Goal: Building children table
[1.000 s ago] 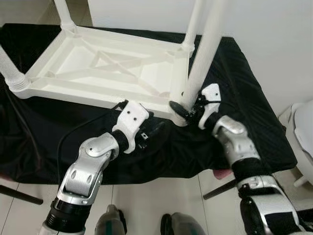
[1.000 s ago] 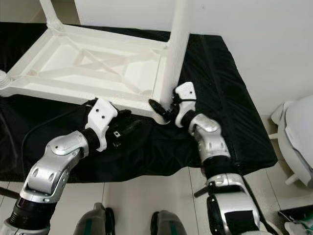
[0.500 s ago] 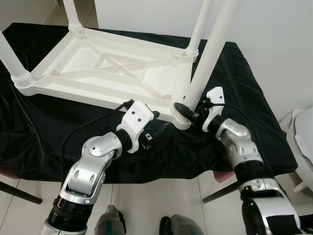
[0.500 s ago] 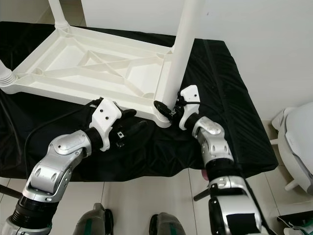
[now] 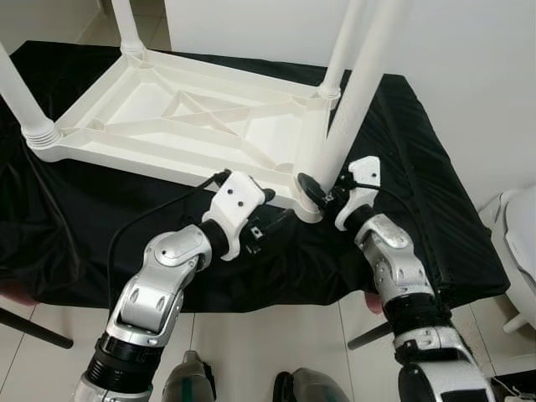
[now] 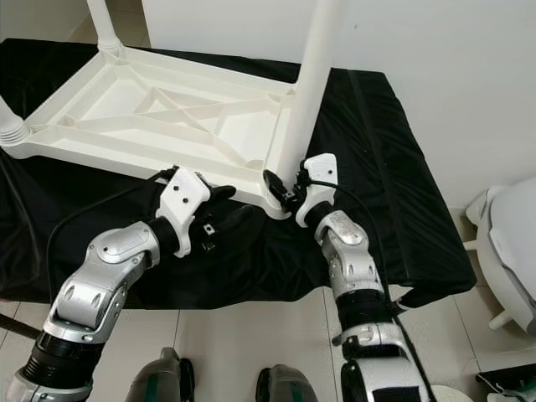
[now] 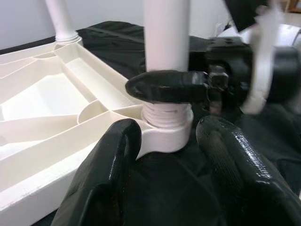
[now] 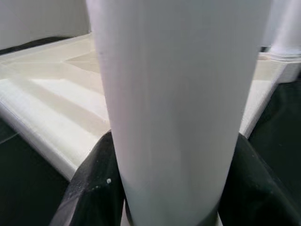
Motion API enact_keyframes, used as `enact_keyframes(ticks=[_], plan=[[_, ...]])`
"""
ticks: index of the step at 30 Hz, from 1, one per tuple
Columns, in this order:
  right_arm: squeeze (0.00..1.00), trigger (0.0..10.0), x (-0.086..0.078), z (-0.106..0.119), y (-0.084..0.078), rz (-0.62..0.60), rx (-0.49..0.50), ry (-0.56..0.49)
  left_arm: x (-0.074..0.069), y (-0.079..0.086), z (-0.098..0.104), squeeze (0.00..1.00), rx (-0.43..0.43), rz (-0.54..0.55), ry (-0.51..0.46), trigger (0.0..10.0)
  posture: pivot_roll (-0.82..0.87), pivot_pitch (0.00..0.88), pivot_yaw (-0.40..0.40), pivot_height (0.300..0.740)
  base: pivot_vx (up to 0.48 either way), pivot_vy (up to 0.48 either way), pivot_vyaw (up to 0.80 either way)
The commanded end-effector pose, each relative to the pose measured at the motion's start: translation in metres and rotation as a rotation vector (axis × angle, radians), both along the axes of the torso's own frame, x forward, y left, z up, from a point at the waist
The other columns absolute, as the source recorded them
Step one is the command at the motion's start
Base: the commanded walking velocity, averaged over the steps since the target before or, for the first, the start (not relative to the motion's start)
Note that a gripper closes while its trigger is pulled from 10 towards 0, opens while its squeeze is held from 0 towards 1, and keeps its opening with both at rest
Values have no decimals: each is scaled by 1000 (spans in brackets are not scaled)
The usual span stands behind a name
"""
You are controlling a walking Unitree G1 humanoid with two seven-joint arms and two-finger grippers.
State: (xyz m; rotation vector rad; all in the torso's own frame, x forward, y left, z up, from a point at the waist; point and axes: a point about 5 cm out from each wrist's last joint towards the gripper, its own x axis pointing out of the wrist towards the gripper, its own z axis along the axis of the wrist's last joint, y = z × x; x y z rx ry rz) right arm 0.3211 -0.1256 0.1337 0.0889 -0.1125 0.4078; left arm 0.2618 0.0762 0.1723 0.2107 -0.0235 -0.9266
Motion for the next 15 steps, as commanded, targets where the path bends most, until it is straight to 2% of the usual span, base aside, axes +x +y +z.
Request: enact_keyframes(ticks=[1, 2, 4, 5, 6, 7, 9, 13, 14, 15], plan=[[0, 0, -2, 2, -6, -109, 51, 1, 4, 2, 0, 0, -12, 82, -14, 10000, -74, 0, -46, 740, 0, 0, 0], [0, 0, -2, 2, -6, -109, 51, 1, 4, 2, 0, 0, -12, 82, -14, 10000, -74, 0, -46, 740, 0, 0, 0], [0, 0, -5, 0, 0, -200, 47, 7, 5, 2, 0, 0, -21, 92, -14, 10000, -76, 0, -49, 740, 0, 0, 0], [0, 0, -5, 0, 0, -200, 47, 7, 5, 2, 0, 0, -21, 92, -14, 10000, -76, 0, -49, 740, 0, 0, 0], [0, 0, -6, 1, 2, -259, 57, 13, 6, 2, 0, 0, -26, 96, -15, 10000, -76, 0, -49, 740, 0, 0, 0], [0, 0, -6, 1, 2, -259, 57, 13, 6, 2, 0, 0, -26, 96, -15, 10000, -76, 0, -49, 740, 0, 0, 0], [0, 0, -8, 1, 8, -337, 73, 27, 6, 2, 0, 0, -34, 108, -15, 10000, -72, 0, -54, 740, 0, 0, 0], [0, 0, -8, 1, 10, -348, 70, 32, 7, 3, 0, 0, -38, 113, -14, 10000, -70, 0, -52, 740, 0, 0, 0], [0, 3137, -8, 1, 6, -368, 60, 34, 7, 3, 0, 0, -41, 118, -14, 10000, -68, 0, -53, 740, 0, 0, 0], [0, 10000, -7, 1, 2, -371, 58, 36, 6, 4, 0, 0, -42, 120, -13, 10000, -67, 0, -53, 740, 0, 0, 0]])
